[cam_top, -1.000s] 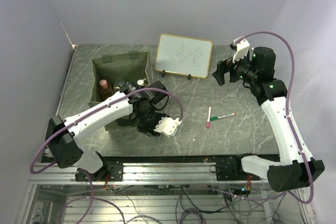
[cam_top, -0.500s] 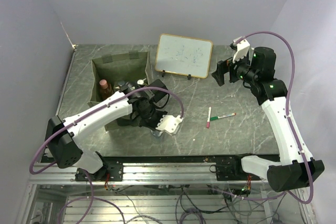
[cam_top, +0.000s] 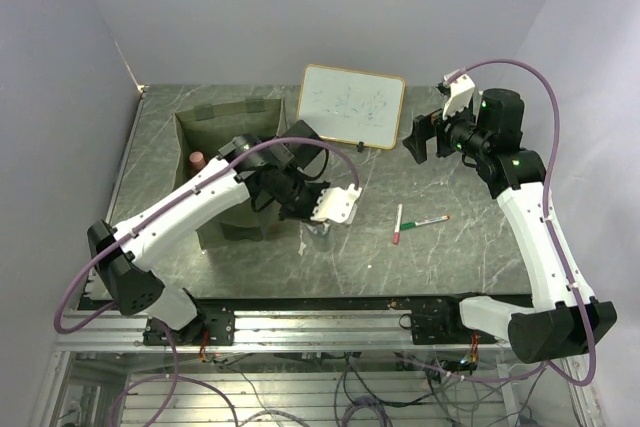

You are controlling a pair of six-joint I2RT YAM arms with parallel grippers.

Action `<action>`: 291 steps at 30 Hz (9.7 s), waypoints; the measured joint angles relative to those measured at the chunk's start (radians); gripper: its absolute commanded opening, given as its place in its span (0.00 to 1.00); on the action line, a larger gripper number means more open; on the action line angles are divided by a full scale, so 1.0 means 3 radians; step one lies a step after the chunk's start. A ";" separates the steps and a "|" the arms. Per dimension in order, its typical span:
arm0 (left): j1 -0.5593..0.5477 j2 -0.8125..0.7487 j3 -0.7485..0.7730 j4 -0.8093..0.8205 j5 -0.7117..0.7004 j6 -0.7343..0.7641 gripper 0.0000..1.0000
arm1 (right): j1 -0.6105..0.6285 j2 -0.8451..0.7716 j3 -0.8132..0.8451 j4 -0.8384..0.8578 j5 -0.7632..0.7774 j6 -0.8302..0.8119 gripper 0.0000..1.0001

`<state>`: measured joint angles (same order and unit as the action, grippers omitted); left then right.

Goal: Place the personal care products into the canvas bag
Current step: Pick up the care product from the center of the board, then place the care product in the canvas bag.

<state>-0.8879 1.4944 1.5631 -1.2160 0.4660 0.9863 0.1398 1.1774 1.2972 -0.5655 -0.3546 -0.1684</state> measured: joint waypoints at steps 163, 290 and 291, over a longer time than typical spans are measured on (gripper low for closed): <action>0.2227 -0.0402 0.0846 -0.0487 0.0544 -0.0632 0.07 | -0.0006 0.0151 -0.0131 0.0081 -0.0214 0.0123 1.00; 0.2056 -0.0359 -0.0540 0.0423 0.0125 -0.0393 0.76 | -0.0008 0.0111 -0.0161 0.0089 -0.0201 0.0078 1.00; 0.2056 -0.0366 -0.0483 0.0404 0.0116 -0.0397 0.77 | -0.0008 0.0111 -0.0161 0.0089 -0.0195 0.0080 1.00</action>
<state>-0.2710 1.3846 1.4181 -1.0946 0.5007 0.8673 0.1375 1.2106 1.2488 -0.5388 -0.4129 -0.1444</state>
